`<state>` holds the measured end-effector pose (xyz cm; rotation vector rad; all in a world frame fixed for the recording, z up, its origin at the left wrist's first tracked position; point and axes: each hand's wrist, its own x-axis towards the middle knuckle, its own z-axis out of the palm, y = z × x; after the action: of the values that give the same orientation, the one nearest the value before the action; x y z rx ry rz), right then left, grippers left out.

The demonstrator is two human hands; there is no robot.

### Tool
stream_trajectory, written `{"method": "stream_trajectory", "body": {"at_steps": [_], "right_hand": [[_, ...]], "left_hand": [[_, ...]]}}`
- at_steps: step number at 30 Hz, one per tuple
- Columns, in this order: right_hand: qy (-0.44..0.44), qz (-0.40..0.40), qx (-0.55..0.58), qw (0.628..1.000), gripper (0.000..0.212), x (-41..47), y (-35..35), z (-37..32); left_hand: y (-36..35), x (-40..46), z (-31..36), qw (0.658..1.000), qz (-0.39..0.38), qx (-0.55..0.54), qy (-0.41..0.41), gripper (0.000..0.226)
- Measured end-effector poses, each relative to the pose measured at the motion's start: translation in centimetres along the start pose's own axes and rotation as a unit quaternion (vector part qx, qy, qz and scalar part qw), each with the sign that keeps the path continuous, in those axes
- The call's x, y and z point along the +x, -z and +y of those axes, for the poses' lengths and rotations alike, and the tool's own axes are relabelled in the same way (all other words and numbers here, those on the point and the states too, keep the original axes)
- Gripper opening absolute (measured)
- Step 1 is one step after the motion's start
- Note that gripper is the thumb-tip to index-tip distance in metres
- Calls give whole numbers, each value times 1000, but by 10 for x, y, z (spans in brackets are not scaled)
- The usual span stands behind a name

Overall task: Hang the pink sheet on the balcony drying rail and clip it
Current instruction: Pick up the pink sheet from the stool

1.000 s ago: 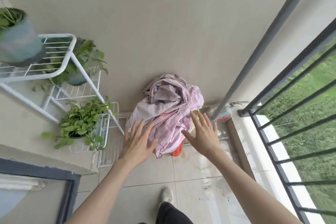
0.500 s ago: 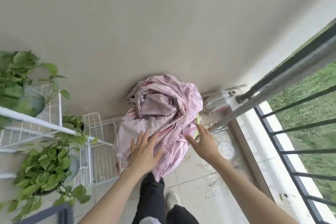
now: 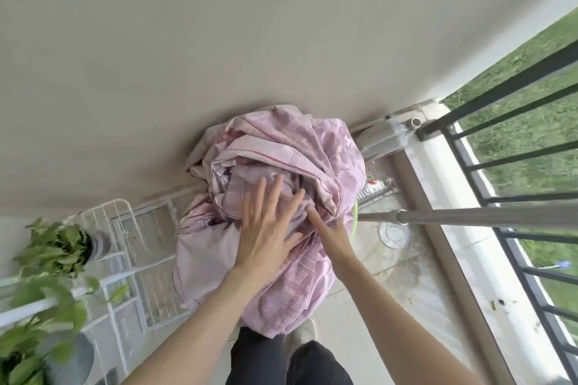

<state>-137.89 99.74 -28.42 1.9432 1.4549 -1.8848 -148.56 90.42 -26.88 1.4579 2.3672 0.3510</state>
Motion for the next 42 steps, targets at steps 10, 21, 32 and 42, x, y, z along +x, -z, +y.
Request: {"method": "stream_trajectory", "body": {"at_steps": [10,21,32,42], "right_hand": [[-89,12,204,975,11,21,2,-1],[0,-155,151,976,41,-23,38,-2],[17,-26,150,988,89,-13,10,-18],[65,-193,199,959,63,-36,24,-59]], "left_hand": [[9,24,-59,998,32,-23,44,9],[-4,-8,-8,941,-105,-258,194,61],[-9,4,-6,870,-69,-385,301,27],[53,3,22,739,-152,-579,310,54]]}}
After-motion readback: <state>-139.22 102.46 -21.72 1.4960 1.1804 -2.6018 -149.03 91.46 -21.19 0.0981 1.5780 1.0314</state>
